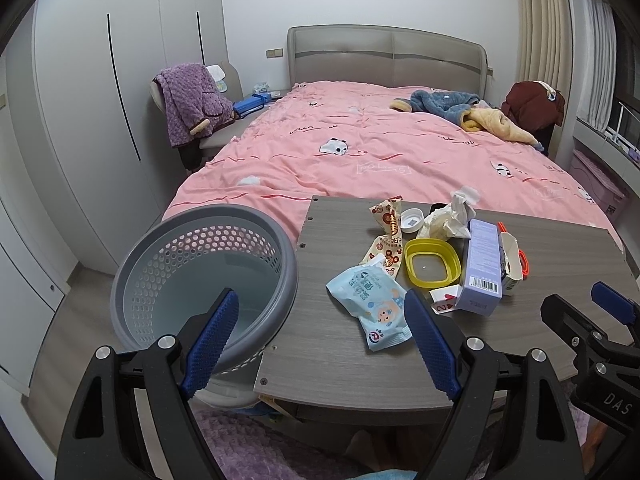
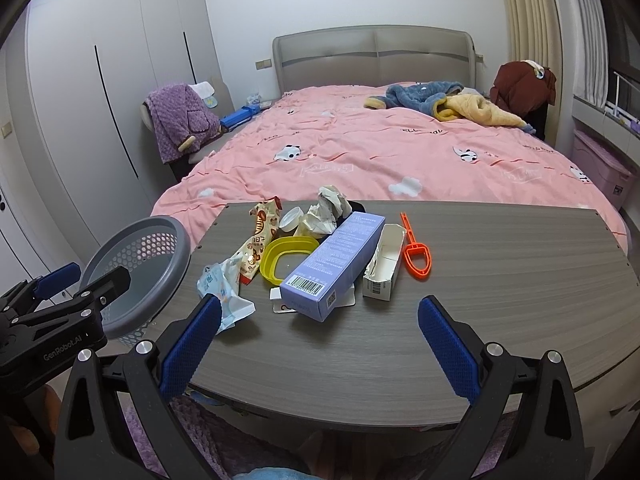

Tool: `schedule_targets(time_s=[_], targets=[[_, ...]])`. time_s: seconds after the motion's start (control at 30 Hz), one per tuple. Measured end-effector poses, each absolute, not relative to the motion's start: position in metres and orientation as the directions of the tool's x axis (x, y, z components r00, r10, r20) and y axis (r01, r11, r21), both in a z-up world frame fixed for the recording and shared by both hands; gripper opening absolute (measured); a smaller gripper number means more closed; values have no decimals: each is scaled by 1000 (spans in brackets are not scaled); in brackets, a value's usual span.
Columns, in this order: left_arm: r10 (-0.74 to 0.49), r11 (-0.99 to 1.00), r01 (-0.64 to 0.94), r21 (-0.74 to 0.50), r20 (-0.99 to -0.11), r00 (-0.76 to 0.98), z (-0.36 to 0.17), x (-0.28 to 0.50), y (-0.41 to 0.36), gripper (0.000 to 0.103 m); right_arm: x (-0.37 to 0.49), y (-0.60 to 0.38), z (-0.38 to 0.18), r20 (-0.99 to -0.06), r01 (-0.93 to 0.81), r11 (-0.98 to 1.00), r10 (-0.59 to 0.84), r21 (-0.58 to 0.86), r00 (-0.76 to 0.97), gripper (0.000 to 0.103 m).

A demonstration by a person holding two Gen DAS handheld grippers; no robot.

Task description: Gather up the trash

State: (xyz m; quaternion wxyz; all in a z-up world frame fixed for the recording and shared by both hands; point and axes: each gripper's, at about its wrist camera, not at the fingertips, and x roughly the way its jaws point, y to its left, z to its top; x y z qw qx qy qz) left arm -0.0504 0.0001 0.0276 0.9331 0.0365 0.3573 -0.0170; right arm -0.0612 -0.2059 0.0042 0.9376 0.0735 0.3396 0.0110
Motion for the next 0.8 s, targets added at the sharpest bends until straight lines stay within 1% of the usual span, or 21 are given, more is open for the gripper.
schedule_targets(time_s=[0.53,0.8], targets=[[-4,997,55,54,-676,737,26,-49,2,81,-61,-205,4,-636,29,989,70,144,769,97],[5,998,40,48,-705,709,13,-41,5,81,-59,-209,-6,-655,28,988,79,151,752,97]])
